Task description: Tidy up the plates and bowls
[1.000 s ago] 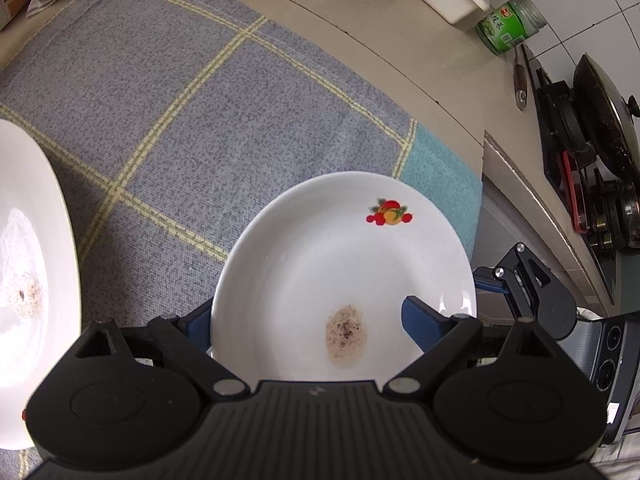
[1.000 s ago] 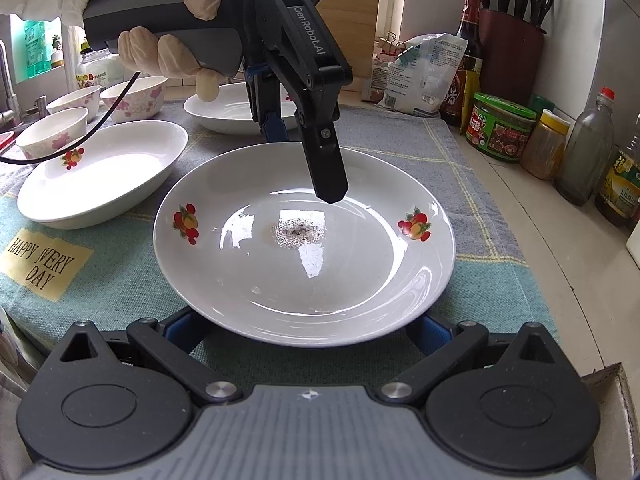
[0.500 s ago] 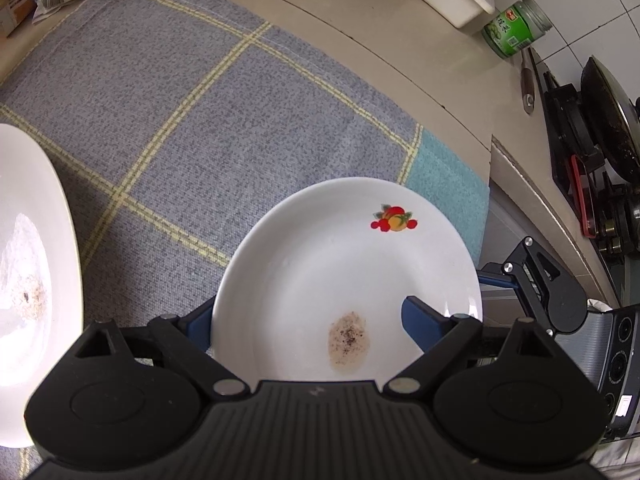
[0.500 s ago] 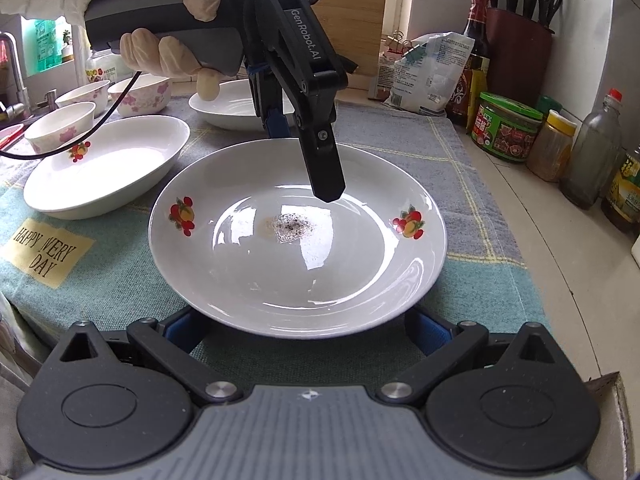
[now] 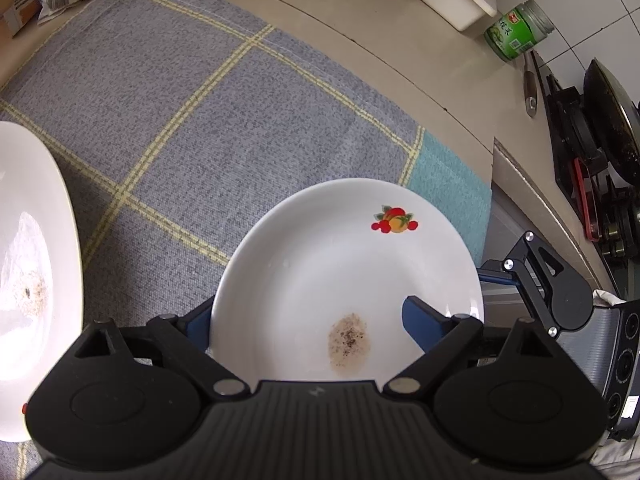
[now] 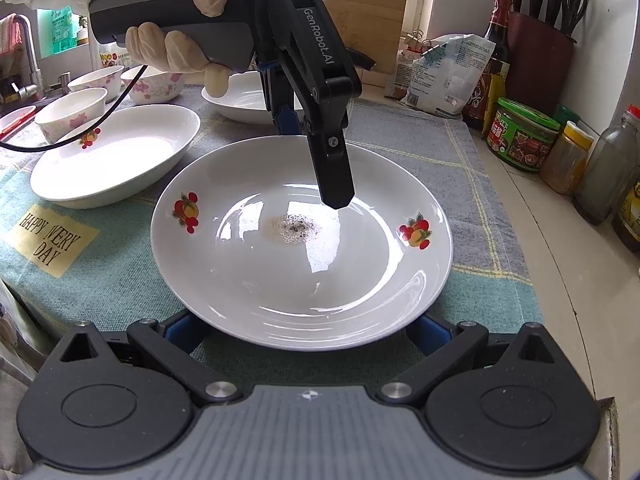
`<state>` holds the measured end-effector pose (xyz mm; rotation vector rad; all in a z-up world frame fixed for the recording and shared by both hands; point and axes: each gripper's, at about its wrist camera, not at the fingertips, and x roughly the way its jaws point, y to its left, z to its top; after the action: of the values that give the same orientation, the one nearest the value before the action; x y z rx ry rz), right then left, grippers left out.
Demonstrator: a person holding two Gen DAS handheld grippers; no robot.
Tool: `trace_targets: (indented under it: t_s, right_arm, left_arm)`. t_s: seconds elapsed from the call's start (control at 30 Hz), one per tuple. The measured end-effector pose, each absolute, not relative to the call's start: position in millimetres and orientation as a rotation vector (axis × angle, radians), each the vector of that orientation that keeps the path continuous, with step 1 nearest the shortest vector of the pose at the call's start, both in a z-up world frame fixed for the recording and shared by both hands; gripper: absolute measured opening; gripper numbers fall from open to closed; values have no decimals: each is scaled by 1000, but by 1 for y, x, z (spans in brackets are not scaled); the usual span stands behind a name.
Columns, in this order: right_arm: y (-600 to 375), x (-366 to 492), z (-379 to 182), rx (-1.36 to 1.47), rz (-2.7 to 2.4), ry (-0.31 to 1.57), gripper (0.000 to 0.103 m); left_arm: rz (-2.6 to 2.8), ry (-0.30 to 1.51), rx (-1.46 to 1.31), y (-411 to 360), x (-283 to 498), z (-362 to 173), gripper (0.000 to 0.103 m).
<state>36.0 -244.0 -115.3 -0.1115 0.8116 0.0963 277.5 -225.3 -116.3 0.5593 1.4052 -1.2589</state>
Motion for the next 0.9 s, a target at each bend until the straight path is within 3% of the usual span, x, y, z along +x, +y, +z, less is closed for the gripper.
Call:
trace_targets:
  t_s: [0.9]
  right_arm:
    - [-259,44,-92,-150,100,828,103]
  left_arm:
    - [-1282,1324,510,-230,277,-92,93]
